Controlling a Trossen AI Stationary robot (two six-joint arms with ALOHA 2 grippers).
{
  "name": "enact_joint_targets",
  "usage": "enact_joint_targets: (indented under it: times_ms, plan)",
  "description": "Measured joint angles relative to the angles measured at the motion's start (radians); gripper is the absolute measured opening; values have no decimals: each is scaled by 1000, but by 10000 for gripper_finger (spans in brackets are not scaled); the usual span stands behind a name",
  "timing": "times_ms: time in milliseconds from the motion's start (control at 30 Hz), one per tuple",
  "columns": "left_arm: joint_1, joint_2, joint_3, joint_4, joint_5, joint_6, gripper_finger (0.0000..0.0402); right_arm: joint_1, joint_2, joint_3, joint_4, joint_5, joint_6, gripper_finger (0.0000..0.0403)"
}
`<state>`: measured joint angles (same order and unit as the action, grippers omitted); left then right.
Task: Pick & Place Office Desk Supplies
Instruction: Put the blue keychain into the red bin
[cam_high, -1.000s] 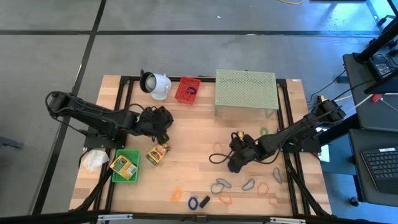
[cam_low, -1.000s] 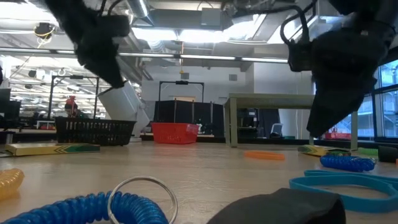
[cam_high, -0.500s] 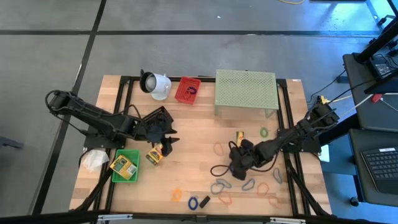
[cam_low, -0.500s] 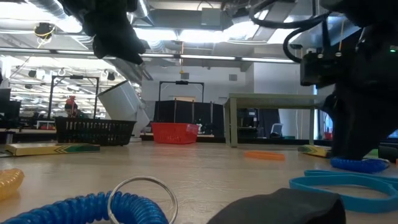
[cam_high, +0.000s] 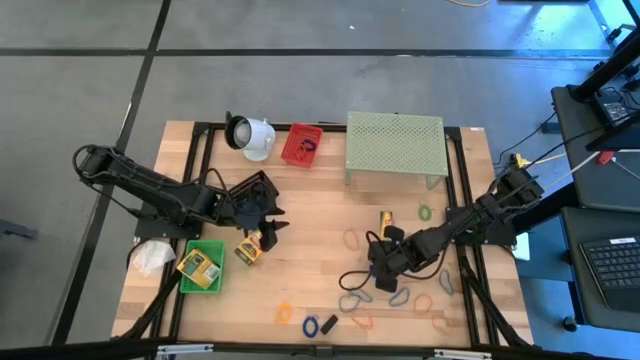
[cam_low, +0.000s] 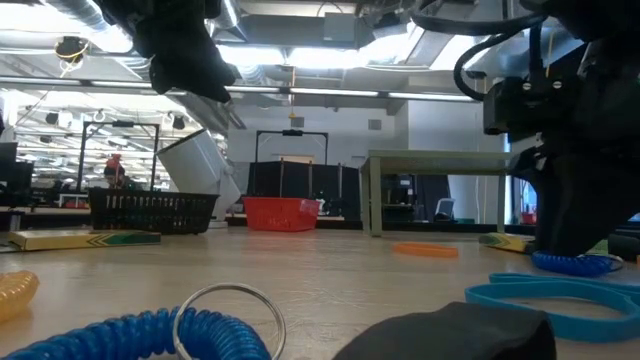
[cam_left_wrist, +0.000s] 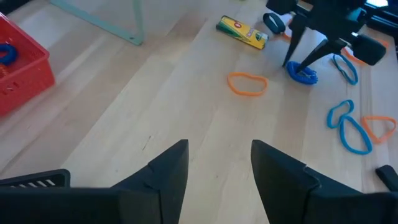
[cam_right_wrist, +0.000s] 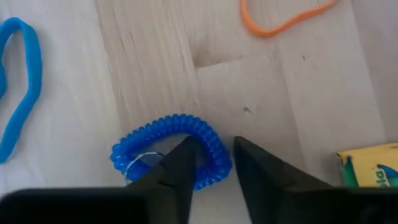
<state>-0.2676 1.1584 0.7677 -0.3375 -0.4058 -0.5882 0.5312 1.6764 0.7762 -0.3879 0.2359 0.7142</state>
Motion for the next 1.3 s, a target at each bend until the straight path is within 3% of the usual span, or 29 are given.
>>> enact_joint_targets:
  times_ms: [233,367,667,1033,1300]
  plan:
    - [0,0,0,7,-3,0,169,0,0,-1,15,2,-15,13]
    - [0,8,0,41,-4,0,170,-1,-30,-8,27,14,-16,17]
    - [-3,118,0,264,40,91,194,-4,-110,-9,252,222,-119,14]
    - [-8,343,0,696,93,260,201,-67,-114,-8,750,404,-594,15]
    - [-7,426,1,906,86,374,202,-98,-115,-7,877,411,-778,15]
